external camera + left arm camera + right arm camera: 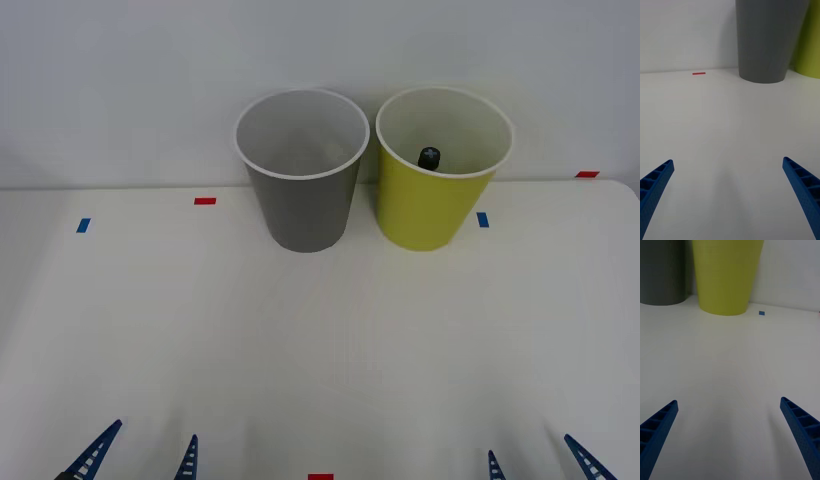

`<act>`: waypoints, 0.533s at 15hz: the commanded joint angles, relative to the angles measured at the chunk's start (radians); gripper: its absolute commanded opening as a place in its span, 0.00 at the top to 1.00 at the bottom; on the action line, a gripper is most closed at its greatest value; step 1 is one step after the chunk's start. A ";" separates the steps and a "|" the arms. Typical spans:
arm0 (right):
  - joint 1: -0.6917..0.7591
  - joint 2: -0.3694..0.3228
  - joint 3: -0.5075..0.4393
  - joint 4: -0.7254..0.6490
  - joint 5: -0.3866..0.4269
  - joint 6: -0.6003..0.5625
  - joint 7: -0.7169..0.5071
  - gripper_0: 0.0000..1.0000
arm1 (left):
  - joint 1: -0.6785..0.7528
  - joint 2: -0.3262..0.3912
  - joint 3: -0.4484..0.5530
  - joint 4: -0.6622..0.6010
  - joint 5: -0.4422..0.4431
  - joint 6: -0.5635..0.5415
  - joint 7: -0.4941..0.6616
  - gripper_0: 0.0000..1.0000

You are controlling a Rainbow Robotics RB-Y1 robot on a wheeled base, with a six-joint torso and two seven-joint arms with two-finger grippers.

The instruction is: Put cans in the gray bin and PET bottles in the light green bin.

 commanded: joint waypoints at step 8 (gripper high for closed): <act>0.000 0.000 0.000 0.000 0.000 0.000 0.000 0.05 | 0.000 0.000 0.000 0.000 0.000 0.000 0.000 0.00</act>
